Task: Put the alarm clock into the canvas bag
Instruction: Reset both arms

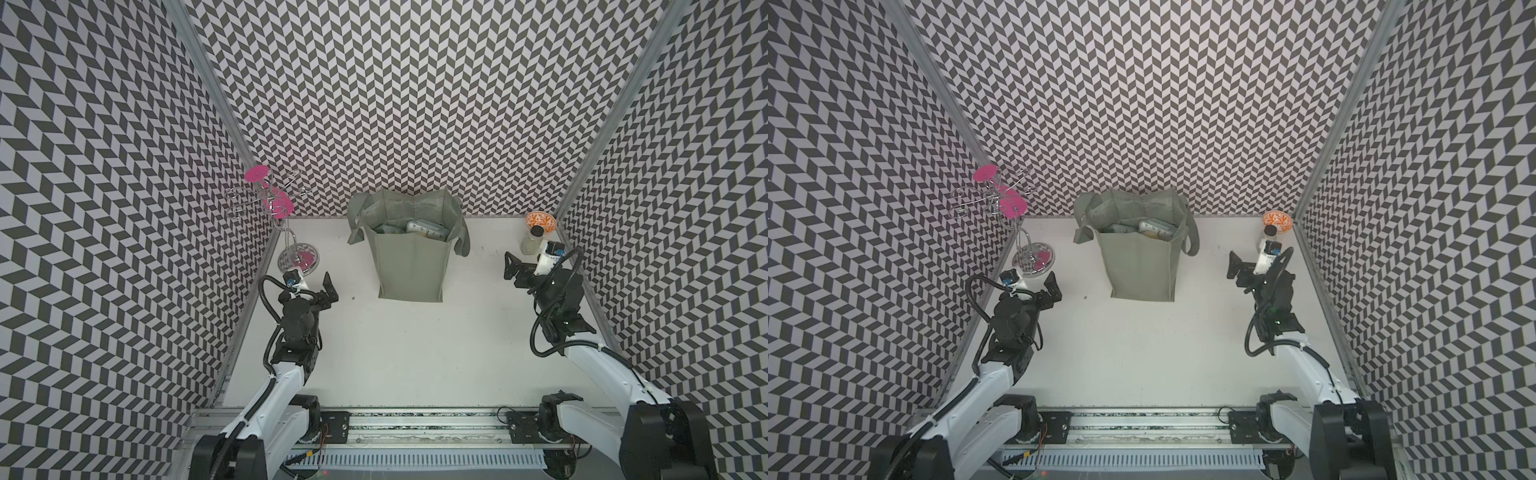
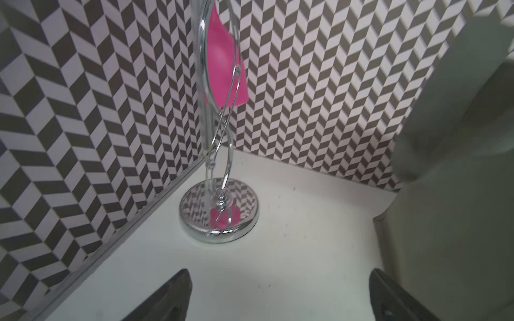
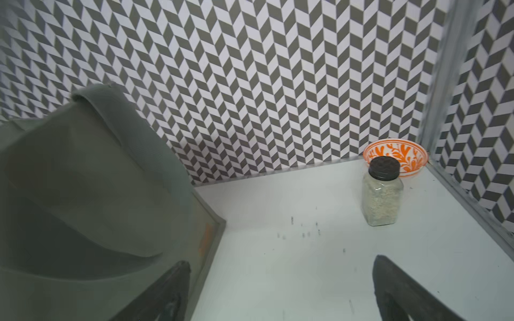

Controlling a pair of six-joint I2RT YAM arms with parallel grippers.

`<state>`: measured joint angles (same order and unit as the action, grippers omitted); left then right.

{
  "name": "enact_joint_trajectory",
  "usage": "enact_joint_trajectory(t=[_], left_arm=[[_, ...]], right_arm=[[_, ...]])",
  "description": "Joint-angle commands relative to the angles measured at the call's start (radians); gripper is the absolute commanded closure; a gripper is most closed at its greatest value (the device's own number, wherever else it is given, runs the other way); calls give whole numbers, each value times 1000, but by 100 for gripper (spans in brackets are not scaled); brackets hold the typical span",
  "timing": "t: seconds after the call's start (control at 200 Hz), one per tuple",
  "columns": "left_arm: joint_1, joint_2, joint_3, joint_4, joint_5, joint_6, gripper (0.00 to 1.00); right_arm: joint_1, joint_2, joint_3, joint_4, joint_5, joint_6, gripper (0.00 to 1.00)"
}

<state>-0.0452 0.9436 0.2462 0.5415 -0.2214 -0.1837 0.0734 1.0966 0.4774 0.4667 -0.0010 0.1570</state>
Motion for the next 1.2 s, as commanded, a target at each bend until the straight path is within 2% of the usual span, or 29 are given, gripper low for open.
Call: enact_joint_trajectory(t=[0.0,0.095,0.21,0.25,0.3,0.366,0.521,0.621,0.696,0.771,0.956,1.031,1.197], left_arm=[[46,93,-25,270,68,106,1],[65,200,-50,383,146,112,1],[80,362,-80,600,148,69,1],[84,380,-59,585,159,66,1],[84,397,-39,576,170,93,1],[92,456,-54,682,189,108,1],[86,637,-65,909,253,146,1],[73,591,-7,711,239,152,1],[45,624,3,745,192,179,1],[40,609,25,674,183,179,1],[30,606,10,706,170,186,1],[7,609,-1,732,129,203,1],[11,609,7,719,137,196,1]], right_arm=[[-4,57,-44,224,78,-58,0],[-6,143,-85,294,97,-74,1],[-9,225,-143,435,88,-106,0],[-8,244,-164,487,87,-130,0],[-10,270,-191,561,88,-151,0],[-10,307,-213,664,73,-171,0],[-16,388,-217,737,58,-184,1],[-38,452,-236,842,50,-153,1],[-46,468,-247,895,32,-151,1],[-46,465,-242,875,33,-151,1],[-47,461,-226,836,3,-176,1],[-47,458,-224,828,2,-177,1],[-46,458,-224,828,1,-177,1]])
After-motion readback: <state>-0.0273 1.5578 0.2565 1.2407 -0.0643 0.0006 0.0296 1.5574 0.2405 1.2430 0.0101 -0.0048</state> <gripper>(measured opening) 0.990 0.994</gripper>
